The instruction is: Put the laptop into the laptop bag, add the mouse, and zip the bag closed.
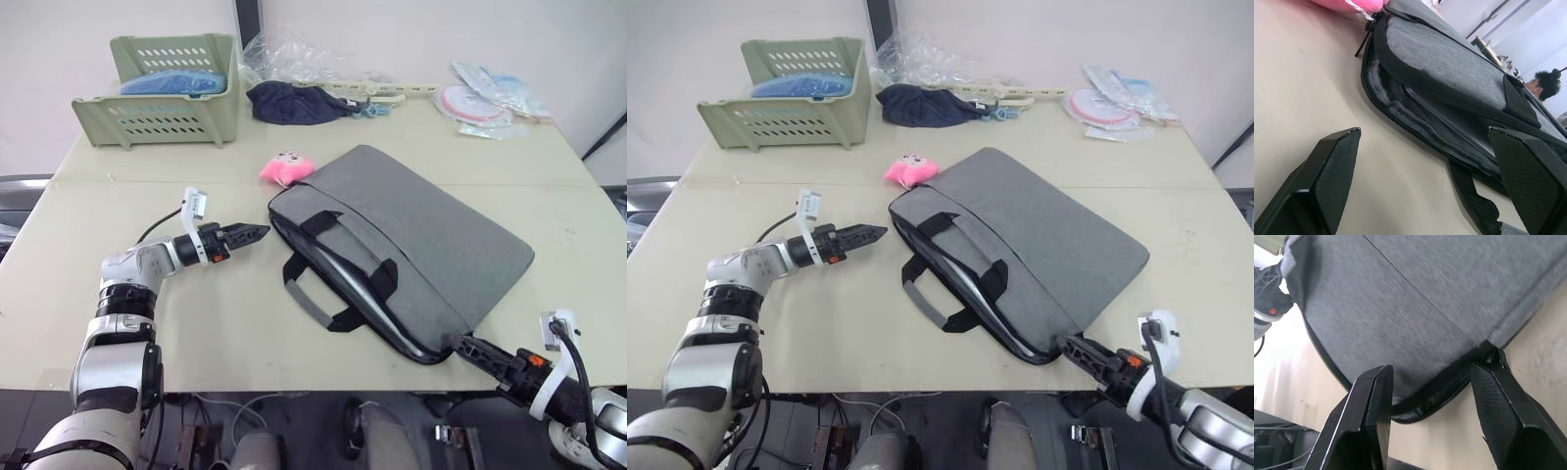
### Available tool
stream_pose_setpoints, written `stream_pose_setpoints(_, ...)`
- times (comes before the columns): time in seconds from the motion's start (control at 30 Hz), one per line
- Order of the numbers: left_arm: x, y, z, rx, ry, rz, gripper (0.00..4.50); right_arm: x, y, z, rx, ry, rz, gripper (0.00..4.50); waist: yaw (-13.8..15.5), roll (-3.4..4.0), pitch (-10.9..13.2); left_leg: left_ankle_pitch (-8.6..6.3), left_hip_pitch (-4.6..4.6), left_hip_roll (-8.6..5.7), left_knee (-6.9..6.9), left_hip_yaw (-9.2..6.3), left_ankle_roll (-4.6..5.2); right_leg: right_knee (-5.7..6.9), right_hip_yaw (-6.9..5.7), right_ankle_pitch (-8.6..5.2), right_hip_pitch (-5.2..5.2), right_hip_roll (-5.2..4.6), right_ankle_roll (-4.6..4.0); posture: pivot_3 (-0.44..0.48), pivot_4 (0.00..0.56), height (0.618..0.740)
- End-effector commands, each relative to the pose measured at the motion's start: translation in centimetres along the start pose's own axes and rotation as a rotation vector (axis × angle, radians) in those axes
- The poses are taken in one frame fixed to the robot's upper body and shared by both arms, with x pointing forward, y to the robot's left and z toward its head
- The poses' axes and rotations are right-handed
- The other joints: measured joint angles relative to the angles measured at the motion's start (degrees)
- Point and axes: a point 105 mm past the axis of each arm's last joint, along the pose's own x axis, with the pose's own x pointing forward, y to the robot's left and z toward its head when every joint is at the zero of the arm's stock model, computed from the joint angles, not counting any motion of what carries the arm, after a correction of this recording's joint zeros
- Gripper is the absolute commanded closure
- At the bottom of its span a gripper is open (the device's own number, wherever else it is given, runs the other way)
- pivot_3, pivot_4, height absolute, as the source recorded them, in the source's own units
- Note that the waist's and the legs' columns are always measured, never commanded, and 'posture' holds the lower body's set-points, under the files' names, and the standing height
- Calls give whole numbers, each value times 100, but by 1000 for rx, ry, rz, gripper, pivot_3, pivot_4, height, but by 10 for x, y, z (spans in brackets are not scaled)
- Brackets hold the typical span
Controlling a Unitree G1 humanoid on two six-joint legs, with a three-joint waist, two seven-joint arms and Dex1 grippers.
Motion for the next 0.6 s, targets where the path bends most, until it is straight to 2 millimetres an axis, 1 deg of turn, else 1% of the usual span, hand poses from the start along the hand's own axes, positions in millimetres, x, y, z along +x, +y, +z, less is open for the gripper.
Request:
stream_pose_setpoints(0.03,1,1,1,13,-1,12,0,-3,-2,-4,12,0,-12,1805,1,0,0,0,0,0,0,0,0,0,0,0,0,0,0,0,150,740)
stream_pose_setpoints(0.17,1,1,-1,9,0,12,0,-7,-7,-6,22,6,-35,1805,9,0,0,0,0,0,0,0,0,-1,0,0,1,0,0,0,150,740)
stream_pose_setpoints(0.27,2,1,-4,7,3,11,0,-5,-12,-8,50,-3,-45,1805,11,0,0,0,0,0,0,0,1,-2,0,0,2,0,0,0,150,740)
stream_pose_setpoints(0.5,5,-1,-6,2,2,5,0,5,-16,5,89,-72,-25,1805,12,1,-1,-1,1,0,0,-1,1,-2,0,0,3,0,-1,0,150,740)
stream_pose_setpoints(0.6,4,0,-7,5,4,9,0,6,-14,12,108,-106,2,1805,10,0,-2,-1,2,0,0,-2,1,-3,0,1,5,0,-1,0,150,740)
